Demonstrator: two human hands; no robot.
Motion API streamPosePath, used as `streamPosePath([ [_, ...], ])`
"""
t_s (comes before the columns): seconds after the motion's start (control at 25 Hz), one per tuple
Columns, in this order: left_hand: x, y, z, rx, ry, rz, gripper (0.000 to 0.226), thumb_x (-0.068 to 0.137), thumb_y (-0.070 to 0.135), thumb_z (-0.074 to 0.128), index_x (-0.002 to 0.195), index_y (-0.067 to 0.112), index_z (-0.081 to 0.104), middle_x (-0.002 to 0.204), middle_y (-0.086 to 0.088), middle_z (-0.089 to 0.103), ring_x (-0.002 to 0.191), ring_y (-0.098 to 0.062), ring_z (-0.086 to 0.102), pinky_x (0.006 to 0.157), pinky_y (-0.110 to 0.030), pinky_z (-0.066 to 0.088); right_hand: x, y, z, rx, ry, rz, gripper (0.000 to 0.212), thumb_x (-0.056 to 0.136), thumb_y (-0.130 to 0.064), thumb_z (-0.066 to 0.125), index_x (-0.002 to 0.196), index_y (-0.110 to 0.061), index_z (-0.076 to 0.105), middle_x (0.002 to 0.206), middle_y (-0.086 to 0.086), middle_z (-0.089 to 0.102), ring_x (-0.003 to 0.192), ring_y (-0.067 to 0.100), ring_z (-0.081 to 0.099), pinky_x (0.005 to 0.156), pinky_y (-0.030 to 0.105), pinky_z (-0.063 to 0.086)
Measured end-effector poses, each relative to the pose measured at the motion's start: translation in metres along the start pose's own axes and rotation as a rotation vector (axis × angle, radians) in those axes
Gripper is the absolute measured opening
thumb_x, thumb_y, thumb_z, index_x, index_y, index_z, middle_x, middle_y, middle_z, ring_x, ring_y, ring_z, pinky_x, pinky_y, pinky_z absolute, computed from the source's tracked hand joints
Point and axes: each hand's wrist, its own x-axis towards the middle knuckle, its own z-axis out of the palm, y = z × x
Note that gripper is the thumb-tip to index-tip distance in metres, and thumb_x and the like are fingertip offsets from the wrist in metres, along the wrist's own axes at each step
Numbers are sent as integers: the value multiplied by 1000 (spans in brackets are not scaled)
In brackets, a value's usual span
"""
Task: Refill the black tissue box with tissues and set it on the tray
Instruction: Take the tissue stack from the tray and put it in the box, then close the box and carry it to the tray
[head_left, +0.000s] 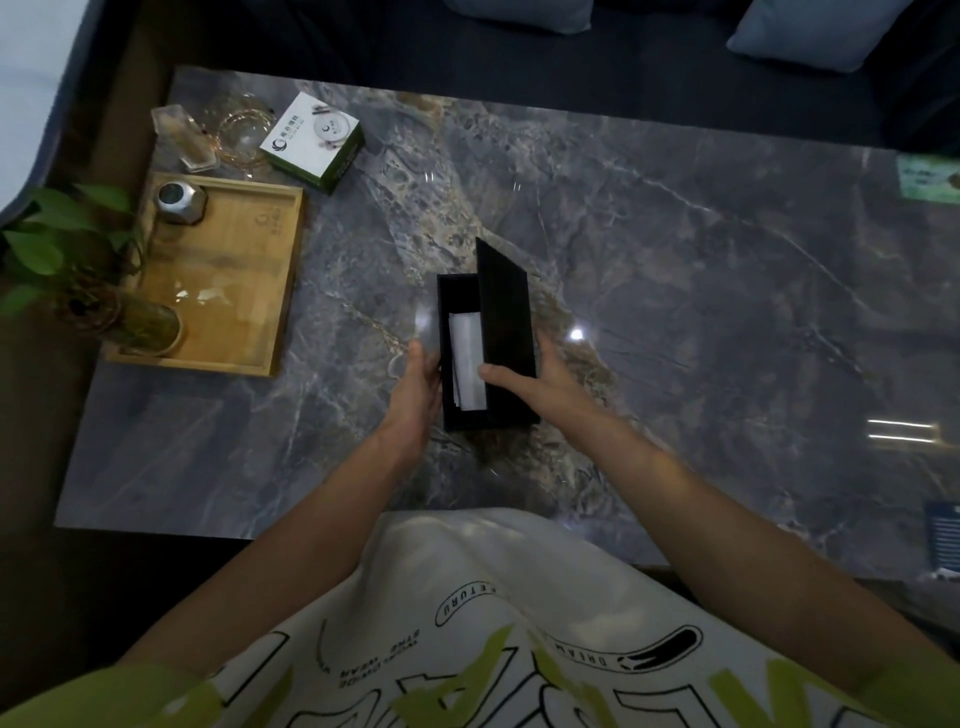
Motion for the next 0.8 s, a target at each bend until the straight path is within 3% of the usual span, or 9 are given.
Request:
streamPosePath([
  [0.12, 2, 0, -4, -20, -15, -15, 64, 102, 50, 8, 147, 13, 35, 148, -4, 43, 131, -12, 42, 100, -22, 32, 11, 2, 22, -232, 76, 31, 117, 61, -67, 76, 153, -27, 15, 151, 6, 37, 135, 24, 41, 112, 42, 38],
  [0.32, 4, -1, -9, -52, -27, -18, 67, 101, 52, 7, 146, 12, 37, 148, -4, 43, 139, -15, 38, 103, -23, 31, 17, 5, 41, -477, 141, 103, 117, 65, -75, 67, 153, -33, 1, 156, 14, 13, 142, 40, 24, 112, 52, 33],
  [0.52, 12, -3, -20, -167, 13, -48, 74, 98, 60, 11, 150, 11, 26, 157, -6, 29, 145, -17, 27, 119, -31, 20, 18, 10, 46, -651, 147, 83, 108, 77, -60, 67, 154, -28, -2, 152, 19, 11, 138, 45, 20, 109, 53, 33],
  [0.8, 10, -1, -22, -207, 3, -60, 76, 97, 62, 13, 151, 11, 23, 158, -5, 27, 145, -17, 26, 119, -33, 20, 19, 16, 30, -756, 130, 43, 93, 88, -45, 63, 155, -34, 0, 149, 17, 16, 133, 41, 27, 104, 48, 36],
])
